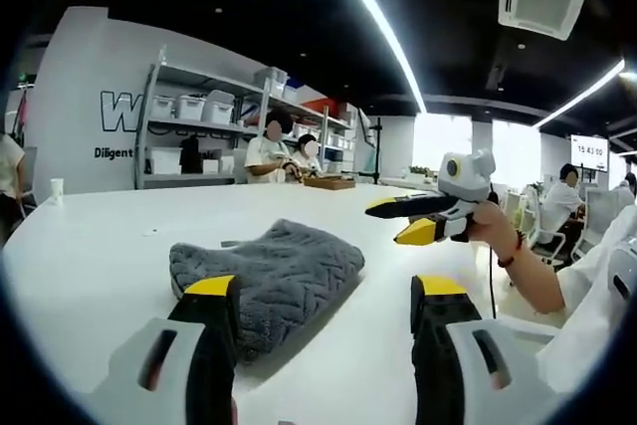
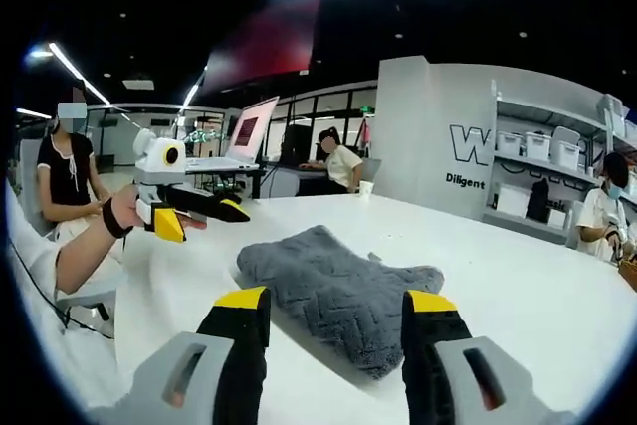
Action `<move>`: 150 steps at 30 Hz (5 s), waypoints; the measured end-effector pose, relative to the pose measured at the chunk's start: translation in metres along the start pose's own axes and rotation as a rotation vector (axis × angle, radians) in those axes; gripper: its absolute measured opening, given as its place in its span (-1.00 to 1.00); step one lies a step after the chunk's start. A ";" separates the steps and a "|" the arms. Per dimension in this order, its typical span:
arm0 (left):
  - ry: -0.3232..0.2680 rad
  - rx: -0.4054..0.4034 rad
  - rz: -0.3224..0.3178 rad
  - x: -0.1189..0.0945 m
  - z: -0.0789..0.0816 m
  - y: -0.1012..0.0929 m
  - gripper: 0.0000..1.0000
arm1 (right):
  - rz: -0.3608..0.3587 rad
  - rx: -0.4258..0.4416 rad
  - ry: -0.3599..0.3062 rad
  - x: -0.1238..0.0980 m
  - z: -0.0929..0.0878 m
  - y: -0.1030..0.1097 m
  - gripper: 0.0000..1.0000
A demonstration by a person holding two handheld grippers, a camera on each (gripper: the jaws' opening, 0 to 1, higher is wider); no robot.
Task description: Open the folded towel by lifting each exposed corner and separating the folded layers until the towel lies flat within the target outline without major curled edges
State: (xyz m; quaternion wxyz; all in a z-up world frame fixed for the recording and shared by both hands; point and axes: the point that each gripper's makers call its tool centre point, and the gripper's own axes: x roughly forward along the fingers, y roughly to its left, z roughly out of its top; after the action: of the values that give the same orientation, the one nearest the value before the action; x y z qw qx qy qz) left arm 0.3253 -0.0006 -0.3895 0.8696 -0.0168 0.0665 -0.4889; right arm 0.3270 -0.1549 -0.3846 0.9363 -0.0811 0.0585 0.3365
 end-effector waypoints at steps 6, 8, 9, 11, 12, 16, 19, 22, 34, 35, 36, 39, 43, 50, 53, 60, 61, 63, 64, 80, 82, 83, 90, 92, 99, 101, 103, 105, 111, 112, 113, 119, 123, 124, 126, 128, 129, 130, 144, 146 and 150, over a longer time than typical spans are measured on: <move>-0.006 -0.017 0.002 0.001 0.002 0.003 0.36 | -0.004 -0.002 0.010 0.002 -0.001 -0.002 -0.01; -0.002 -0.018 0.009 0.001 0.002 0.004 0.36 | -0.003 -0.003 0.018 0.003 -0.002 -0.002 -0.01; 0.000 -0.018 0.008 0.001 0.001 0.004 0.36 | -0.004 -0.003 0.019 0.003 -0.003 -0.002 -0.01; 0.002 -0.015 0.005 0.001 0.001 0.002 0.36 | -0.006 -0.002 0.020 0.004 -0.003 -0.003 -0.01; 0.002 -0.013 0.002 0.001 0.002 0.001 0.36 | -0.008 0.000 0.020 0.004 -0.003 -0.004 -0.01; 0.002 -0.023 0.007 0.002 0.003 0.004 0.35 | -0.004 0.002 0.029 0.006 -0.004 -0.004 -0.02; 0.007 -0.028 0.014 0.003 0.002 0.005 0.35 | -0.001 0.000 0.029 0.007 -0.003 -0.003 -0.09; -0.001 -0.027 0.024 0.003 0.003 0.006 0.35 | -0.014 0.007 0.030 0.009 -0.003 -0.008 -0.10; 0.001 -0.042 0.034 0.009 0.001 0.011 0.35 | -0.003 0.012 0.026 0.011 0.000 -0.005 -0.09; 0.003 -0.047 0.035 0.010 0.001 0.011 0.36 | -0.001 0.011 0.024 0.011 0.001 -0.005 -0.09; 0.004 -0.044 0.034 0.010 0.000 0.010 0.37 | -0.001 0.012 0.023 0.011 0.003 -0.007 -0.09; 0.002 -0.047 0.032 0.013 0.000 0.011 0.37 | -0.004 0.016 0.020 0.012 0.006 -0.010 -0.10; 0.001 -0.053 0.039 0.013 0.001 0.016 0.37 | -0.003 0.013 0.019 0.013 0.006 -0.009 -0.10; 0.004 -0.054 0.046 0.015 0.000 0.019 0.37 | -0.003 0.009 0.021 0.019 0.008 -0.008 -0.11; 0.004 -0.053 0.044 0.015 0.000 0.018 0.36 | -0.004 0.010 0.026 0.020 0.007 -0.008 -0.11; 0.000 -0.055 0.047 0.015 0.000 0.020 0.36 | -0.005 0.017 0.027 0.020 0.004 -0.006 -0.12; 0.002 -0.056 0.045 0.016 0.000 0.020 0.36 | -0.007 0.017 0.026 0.020 0.003 -0.007 -0.12; 0.007 -0.057 0.047 0.017 -0.002 0.020 0.36 | -0.009 0.024 0.026 0.020 0.003 -0.008 -0.13; 0.011 -0.053 0.045 0.017 -0.003 0.020 0.36 | -0.010 0.027 0.025 0.020 0.002 -0.008 -0.13; 0.005 -0.068 0.065 0.023 -0.001 0.025 0.35 | -0.013 0.042 0.033 0.028 0.003 -0.018 -0.14; 0.008 -0.060 0.059 0.024 -0.001 0.022 0.35 | -0.015 0.046 0.034 0.028 0.002 -0.018 -0.14; 0.011 -0.064 0.059 0.025 -0.001 0.022 0.35 | -0.016 0.046 0.035 0.028 0.002 -0.019 -0.14; 0.028 -0.045 0.088 0.032 -0.002 0.030 0.33 | -0.024 0.050 0.049 0.032 -0.001 -0.027 -0.14; 0.031 -0.033 0.090 0.033 -0.002 0.030 0.33 | -0.023 0.048 0.057 0.032 -0.003 -0.027 -0.14; 0.040 -0.050 0.082 0.037 -0.006 0.027 0.34 | -0.027 0.057 0.066 0.034 -0.006 -0.033 -0.14; 0.041 -0.053 0.080 0.038 -0.006 0.027 0.34 | -0.027 0.055 0.072 0.034 -0.008 -0.032 -0.14; 0.041 -0.059 0.084 0.038 -0.008 0.028 0.34 | -0.027 0.054 0.078 0.036 -0.009 -0.033 -0.14; 0.046 -0.058 0.088 0.038 -0.009 0.029 0.34 | -0.025 0.055 0.081 0.037 -0.009 -0.034 -0.14; 0.053 -0.058 0.097 0.038 -0.010 0.029 0.33 | -0.024 0.053 0.092 0.039 -0.010 -0.037 -0.14; 0.053 -0.058 0.097 0.038 -0.010 0.029 0.33 | -0.025 0.053 0.094 0.040 -0.010 -0.038 -0.14; 0.052 -0.060 0.099 0.038 -0.010 0.029 0.33 | -0.026 0.054 0.095 0.040 -0.010 -0.038 -0.14; 0.051 -0.066 0.106 0.039 -0.010 0.031 0.33 | -0.030 0.056 0.101 0.046 -0.010 -0.041 -0.14; 0.053 -0.070 0.107 0.040 -0.011 0.031 0.33 | -0.033 0.058 0.107 0.049 -0.011 -0.043 -0.15; 0.054 -0.073 0.109 0.041 -0.012 0.031 0.33 | -0.034 0.058 0.107 0.049 -0.011 -0.044 -0.15; 0.052 -0.071 0.107 0.041 -0.012 0.031 0.33 | -0.034 0.059 0.107 0.050 -0.011 -0.044 -0.15; 0.052 -0.079 0.108 0.043 -0.014 0.030 0.33 | -0.032 0.067 0.109 0.050 -0.012 -0.044 -0.15; 0.053 -0.080 0.109 0.044 -0.014 0.030 0.33 | -0.033 0.066 0.107 0.050 -0.011 -0.044 -0.15; 0.055 -0.082 0.109 0.044 -0.015 0.030 0.33 | -0.033 0.068 0.112 0.050 -0.012 -0.045 -0.15; 0.058 -0.078 0.130 0.046 -0.016 0.042 0.27 | -0.040 0.073 0.122 0.056 -0.013 -0.055 -0.15; 0.062 -0.080 0.143 0.047 -0.018 0.045 0.29 | -0.042 0.076 0.125 0.056 -0.014 -0.055 -0.14; 0.064 -0.087 0.153 0.047 -0.020 0.049 0.30 | -0.044 0.080 0.128 0.057 -0.016 -0.058 -0.14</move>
State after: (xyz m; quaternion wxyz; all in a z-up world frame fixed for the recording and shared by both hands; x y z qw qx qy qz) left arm 0.3886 -0.0148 -0.4185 0.9003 -0.0336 0.1165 -0.4181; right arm 0.4064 -0.1667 -0.4033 0.9404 -0.0665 0.1300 0.3072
